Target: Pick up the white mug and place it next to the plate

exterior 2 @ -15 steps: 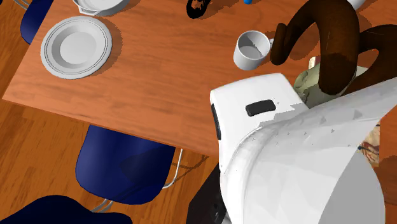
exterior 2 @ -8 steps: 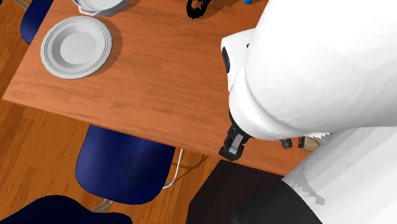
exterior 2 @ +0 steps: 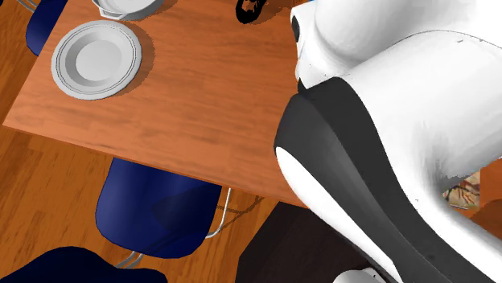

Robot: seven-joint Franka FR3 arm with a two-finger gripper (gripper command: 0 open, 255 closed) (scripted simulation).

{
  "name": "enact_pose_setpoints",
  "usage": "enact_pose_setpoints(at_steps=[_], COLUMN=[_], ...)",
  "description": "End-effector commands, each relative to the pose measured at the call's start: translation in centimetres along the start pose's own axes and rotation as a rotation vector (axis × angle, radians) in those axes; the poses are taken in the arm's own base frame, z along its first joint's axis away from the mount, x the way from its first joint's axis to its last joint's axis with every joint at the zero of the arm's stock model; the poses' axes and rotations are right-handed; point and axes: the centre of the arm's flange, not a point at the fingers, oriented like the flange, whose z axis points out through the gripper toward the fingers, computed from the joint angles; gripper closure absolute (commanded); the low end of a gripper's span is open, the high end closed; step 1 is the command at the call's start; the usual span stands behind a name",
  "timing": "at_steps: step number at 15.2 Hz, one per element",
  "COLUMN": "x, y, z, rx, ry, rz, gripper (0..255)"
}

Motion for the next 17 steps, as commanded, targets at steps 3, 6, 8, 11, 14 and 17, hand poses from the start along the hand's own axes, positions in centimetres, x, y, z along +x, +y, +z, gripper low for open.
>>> enact_pose_setpoints(at_steps=[3,6,8,11,14,17], x=[1.7,2.8,3.5,4.5,4.5,4.5], y=[4.5,7.8,10.0,13.1,13.1,13.1], z=[2.5,4.3,5.5,7.1,8.7,10.3], rx=[-0.007,-0.01,-0.012,-0.016,-0.016,-0.016], ry=[-0.006,-0.011,-0.014,-0.018,-0.018,-0.018], rz=[-0.001,-0.001,-0.001,-0.002,-0.002,-0.002], gripper=[0,0,0,0,0,0])
